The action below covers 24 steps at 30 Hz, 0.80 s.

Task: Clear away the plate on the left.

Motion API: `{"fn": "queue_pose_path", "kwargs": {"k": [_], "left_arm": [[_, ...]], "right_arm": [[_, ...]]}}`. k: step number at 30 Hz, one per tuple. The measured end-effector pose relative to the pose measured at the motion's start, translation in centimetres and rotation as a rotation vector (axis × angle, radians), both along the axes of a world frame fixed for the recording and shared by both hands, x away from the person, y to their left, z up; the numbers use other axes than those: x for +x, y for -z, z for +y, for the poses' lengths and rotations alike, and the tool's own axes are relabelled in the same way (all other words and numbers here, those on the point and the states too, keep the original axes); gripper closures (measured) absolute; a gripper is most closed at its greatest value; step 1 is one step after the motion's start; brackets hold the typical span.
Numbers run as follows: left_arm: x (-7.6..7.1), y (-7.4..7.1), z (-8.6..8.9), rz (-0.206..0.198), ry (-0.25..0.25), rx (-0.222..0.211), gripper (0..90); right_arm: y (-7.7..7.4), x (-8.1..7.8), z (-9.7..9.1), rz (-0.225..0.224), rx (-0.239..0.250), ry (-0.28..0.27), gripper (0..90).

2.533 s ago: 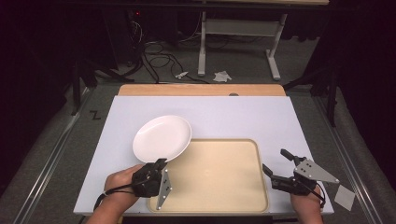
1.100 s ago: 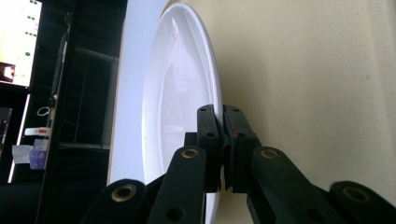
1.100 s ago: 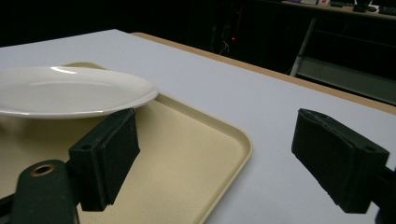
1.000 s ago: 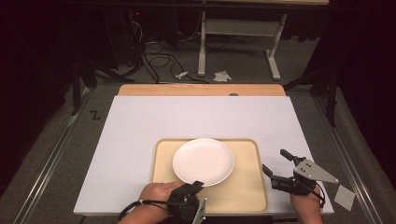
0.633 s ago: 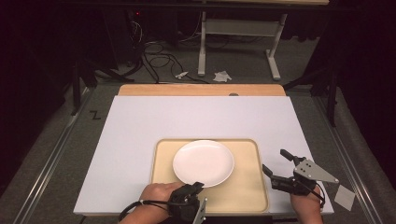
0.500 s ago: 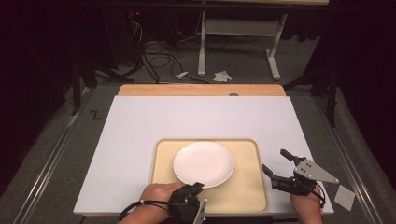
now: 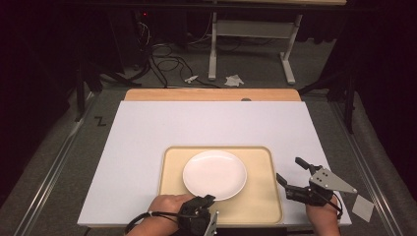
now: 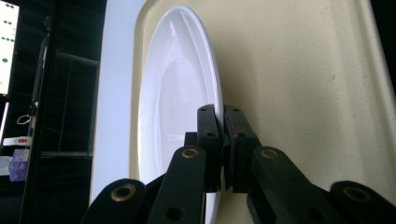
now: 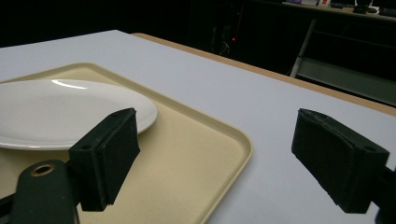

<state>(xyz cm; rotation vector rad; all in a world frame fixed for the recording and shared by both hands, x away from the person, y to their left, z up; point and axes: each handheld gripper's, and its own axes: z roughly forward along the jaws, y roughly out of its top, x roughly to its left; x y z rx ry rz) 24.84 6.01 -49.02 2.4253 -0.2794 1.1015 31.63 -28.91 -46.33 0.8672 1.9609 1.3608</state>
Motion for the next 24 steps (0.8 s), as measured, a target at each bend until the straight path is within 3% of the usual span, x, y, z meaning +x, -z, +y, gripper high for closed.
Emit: {"fn": "queue_pose_path", "kwargs": {"k": [24], "left_arm": [[0.25,0.9,0.08,0.109,-0.018,0.012,80.5]], "right_arm": [[0.0,0.0,-0.02,0.001,0.001,-0.001,15.7]]}}
